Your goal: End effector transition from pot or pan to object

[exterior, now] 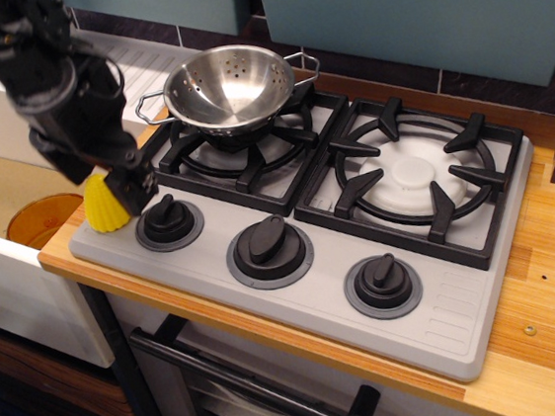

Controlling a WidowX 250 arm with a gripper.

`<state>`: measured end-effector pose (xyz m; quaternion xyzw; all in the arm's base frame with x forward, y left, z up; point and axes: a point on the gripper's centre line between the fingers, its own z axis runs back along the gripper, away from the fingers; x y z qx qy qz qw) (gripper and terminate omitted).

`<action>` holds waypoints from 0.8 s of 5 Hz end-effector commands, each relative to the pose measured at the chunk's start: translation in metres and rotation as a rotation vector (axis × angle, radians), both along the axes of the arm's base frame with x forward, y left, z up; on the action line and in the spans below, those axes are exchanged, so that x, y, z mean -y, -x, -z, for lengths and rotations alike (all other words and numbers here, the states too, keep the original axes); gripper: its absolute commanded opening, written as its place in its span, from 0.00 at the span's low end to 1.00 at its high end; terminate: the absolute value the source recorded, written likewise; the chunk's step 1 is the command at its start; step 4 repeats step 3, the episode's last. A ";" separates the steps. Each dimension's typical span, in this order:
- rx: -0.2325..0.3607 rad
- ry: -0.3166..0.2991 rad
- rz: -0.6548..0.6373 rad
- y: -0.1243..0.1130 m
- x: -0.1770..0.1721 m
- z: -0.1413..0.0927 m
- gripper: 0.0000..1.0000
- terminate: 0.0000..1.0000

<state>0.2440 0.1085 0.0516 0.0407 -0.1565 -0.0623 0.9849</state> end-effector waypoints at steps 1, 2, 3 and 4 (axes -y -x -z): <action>0.087 -0.033 -0.006 0.005 -0.003 0.002 1.00 0.00; 0.101 -0.031 -0.006 0.002 -0.002 0.008 1.00 0.00; 0.108 -0.025 0.001 0.007 -0.002 0.010 1.00 1.00; 0.108 -0.025 0.001 0.007 -0.002 0.010 1.00 1.00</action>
